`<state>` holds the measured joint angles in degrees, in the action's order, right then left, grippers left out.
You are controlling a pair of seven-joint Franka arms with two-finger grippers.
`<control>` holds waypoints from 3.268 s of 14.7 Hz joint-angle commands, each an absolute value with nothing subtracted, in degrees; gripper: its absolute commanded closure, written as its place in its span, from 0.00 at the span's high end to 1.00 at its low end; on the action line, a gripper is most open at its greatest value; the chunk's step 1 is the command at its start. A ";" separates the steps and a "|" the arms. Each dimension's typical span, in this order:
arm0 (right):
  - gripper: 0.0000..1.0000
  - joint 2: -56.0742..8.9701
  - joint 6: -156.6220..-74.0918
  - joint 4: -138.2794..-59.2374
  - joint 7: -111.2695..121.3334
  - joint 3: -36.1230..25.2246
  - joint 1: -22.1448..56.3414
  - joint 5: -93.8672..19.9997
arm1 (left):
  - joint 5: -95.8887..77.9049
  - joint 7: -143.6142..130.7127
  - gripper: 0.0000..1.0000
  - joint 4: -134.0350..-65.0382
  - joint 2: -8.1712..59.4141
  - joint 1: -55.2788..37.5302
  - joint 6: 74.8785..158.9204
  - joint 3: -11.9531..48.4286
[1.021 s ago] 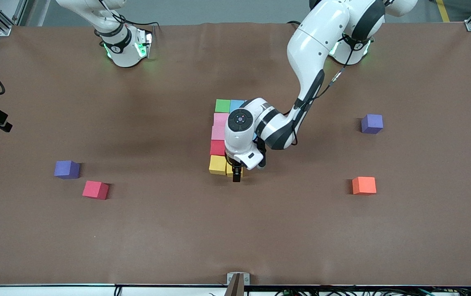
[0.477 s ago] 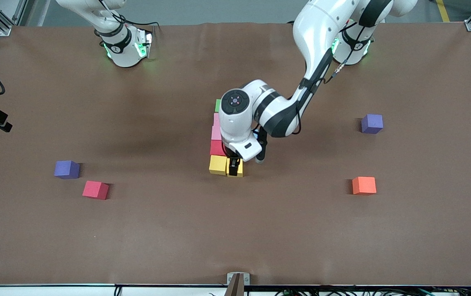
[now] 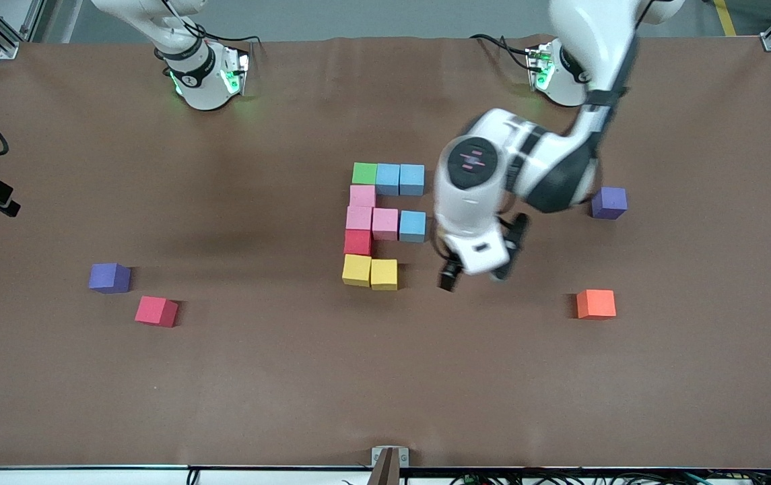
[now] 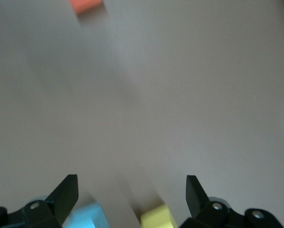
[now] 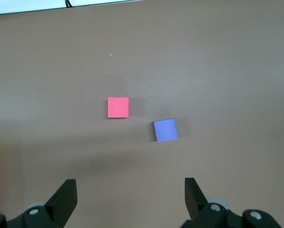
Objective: Arrange 11 blocks into digit 3
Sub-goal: 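Open the left gripper and lift it away from the figure, then move the left gripper to the orange cube and grasp it, then carry the orange cube toward the figure with the left gripper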
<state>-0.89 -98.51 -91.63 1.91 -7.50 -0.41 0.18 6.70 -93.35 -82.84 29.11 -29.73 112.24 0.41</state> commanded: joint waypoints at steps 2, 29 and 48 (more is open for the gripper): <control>1.00 -0.97 -98.35 -90.00 2.11 -6.94 0.17 0.35 | 7.29 -74.76 1.00 -93.23 23.12 -19.11 116.17 1.32; 1.00 -0.88 -98.44 -88.77 2.72 -2.92 -3.06 0.26 | 2.90 -13.01 0.97 -100.28 36.74 -0.18 137.54 3.69; 1.00 -1.67 -98.53 -88.77 2.81 -2.37 -3.16 0.18 | -4.48 -89.77 0.17 -83.41 43.85 -20.73 136.93 5.27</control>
